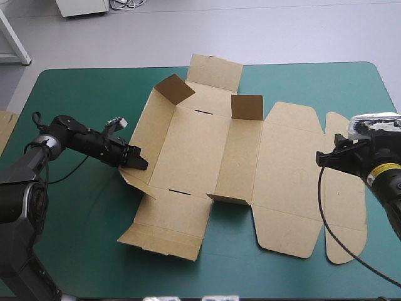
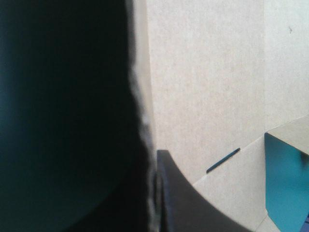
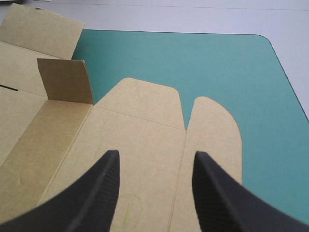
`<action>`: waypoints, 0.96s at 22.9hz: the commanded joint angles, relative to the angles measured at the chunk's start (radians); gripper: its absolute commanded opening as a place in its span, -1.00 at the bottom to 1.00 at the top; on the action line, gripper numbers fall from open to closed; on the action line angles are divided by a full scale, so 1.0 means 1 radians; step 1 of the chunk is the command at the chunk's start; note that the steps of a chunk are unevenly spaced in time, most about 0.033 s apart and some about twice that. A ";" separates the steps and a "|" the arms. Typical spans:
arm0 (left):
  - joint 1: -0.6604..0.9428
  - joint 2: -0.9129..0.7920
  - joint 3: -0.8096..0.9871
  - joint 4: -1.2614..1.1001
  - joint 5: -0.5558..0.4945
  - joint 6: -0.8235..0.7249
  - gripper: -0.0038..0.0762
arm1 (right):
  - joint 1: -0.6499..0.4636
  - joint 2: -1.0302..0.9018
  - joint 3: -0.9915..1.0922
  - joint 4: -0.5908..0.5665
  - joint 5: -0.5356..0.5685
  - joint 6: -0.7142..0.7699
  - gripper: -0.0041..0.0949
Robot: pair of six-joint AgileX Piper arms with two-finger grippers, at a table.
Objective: Fold the box
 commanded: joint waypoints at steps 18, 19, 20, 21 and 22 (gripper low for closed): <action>-0.253 -0.074 -0.739 0.474 0.102 -0.117 -0.93 | -0.004 -0.006 -0.113 -0.041 -0.059 -0.057 -0.03; -0.255 -0.076 -0.747 0.471 0.102 -0.117 -0.93 | -0.004 -0.006 -0.113 -0.041 -0.059 -0.059 -0.04; -0.266 -0.076 -0.765 0.472 0.102 -0.115 -0.93 | -0.004 -0.006 -0.113 -0.041 -0.059 -0.059 -0.06; -0.282 -0.076 -0.770 0.472 0.102 -0.108 -0.93 | -0.004 -0.006 -0.113 -0.044 -0.061 -0.060 -0.08; -0.298 -0.078 -0.775 0.475 0.102 -0.106 -0.93 | -0.004 -0.006 -0.113 -0.044 -0.064 -0.062 -0.08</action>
